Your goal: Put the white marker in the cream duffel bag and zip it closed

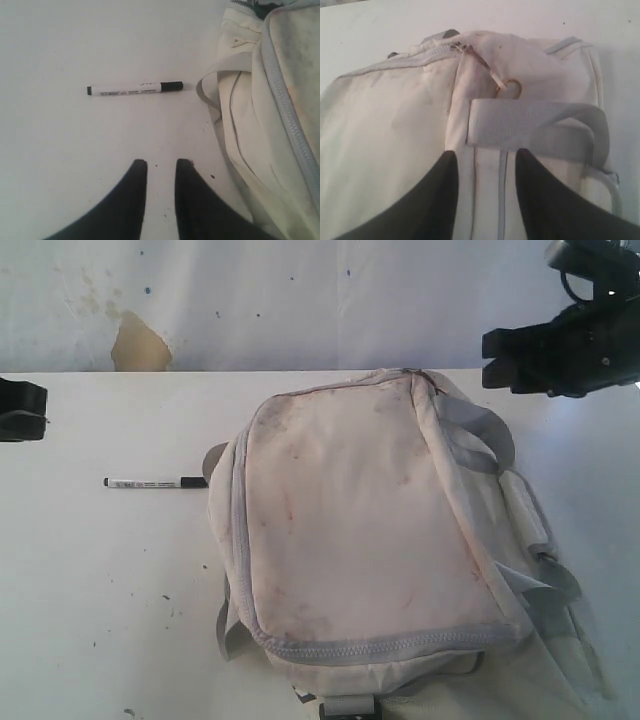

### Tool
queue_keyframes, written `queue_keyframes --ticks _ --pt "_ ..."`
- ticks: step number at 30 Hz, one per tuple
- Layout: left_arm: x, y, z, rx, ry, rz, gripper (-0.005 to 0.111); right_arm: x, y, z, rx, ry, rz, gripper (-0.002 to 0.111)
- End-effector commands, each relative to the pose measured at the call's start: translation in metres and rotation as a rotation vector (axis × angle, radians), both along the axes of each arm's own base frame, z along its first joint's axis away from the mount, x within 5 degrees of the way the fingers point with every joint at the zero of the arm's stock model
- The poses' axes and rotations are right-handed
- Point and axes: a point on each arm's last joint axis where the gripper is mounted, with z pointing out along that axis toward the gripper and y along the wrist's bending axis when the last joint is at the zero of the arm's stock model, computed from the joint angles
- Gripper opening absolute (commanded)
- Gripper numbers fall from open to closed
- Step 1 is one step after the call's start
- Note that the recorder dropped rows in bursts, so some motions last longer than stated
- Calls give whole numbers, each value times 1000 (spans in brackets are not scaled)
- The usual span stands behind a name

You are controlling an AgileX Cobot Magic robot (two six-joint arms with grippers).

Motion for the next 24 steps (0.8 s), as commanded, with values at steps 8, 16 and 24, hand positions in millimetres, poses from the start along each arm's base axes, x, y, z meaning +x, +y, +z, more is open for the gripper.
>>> queue_keyframes --ticks 8,16,24 --pt "45 -26 4 -97 55 -59 29 56 22 -21 -179 -163 138 36" --pt "51 -27 -6 -101 108 -70 29 78 40 -46 -211 -175 166 36" --pt "50 -28 -7 -103 127 -80 29 90 38 -69 -242 -162 133 36"
